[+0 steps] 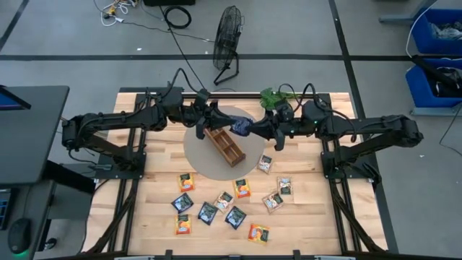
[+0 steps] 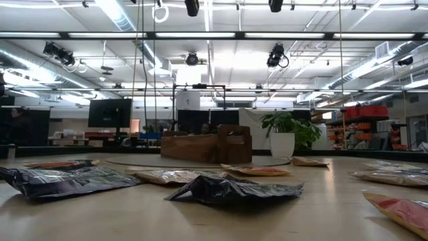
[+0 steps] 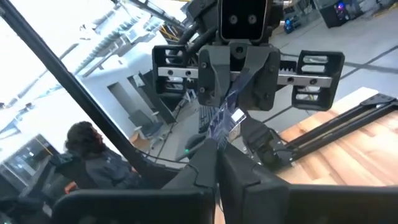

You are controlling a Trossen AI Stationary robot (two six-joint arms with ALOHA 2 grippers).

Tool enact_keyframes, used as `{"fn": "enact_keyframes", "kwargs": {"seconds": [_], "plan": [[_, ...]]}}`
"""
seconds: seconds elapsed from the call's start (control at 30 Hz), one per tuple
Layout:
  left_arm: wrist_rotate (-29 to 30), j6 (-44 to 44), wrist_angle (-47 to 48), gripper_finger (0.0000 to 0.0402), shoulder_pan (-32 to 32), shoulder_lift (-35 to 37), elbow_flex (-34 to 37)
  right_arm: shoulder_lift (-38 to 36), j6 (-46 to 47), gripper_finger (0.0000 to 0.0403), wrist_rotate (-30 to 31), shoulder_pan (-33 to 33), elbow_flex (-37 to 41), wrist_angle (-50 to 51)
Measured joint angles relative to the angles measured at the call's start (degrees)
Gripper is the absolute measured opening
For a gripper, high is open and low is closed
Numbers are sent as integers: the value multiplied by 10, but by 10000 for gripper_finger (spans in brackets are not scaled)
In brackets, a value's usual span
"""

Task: Pick & Place Tea
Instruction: Put the purple tea bag into the right section of the wooden organizer

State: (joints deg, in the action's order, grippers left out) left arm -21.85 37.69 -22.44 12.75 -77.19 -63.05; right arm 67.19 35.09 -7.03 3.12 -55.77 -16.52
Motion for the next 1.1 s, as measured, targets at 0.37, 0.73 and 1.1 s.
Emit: {"fn": "enact_keyframes", "kwargs": {"seconds": [0.37, 0.73, 1.1], "plan": [[-121, 23, 4, 44, 37, 17, -1, -23, 57, 2, -19, 8, -1, 59], [-127, -52, 194, 56, 91, 102, 0, -31, 84, 1, -20, 15, -72, 314], [-42, -159, 319, 57, 92, 195, 1, 60, 118, 0, -26, 24, -189, 486]]}}
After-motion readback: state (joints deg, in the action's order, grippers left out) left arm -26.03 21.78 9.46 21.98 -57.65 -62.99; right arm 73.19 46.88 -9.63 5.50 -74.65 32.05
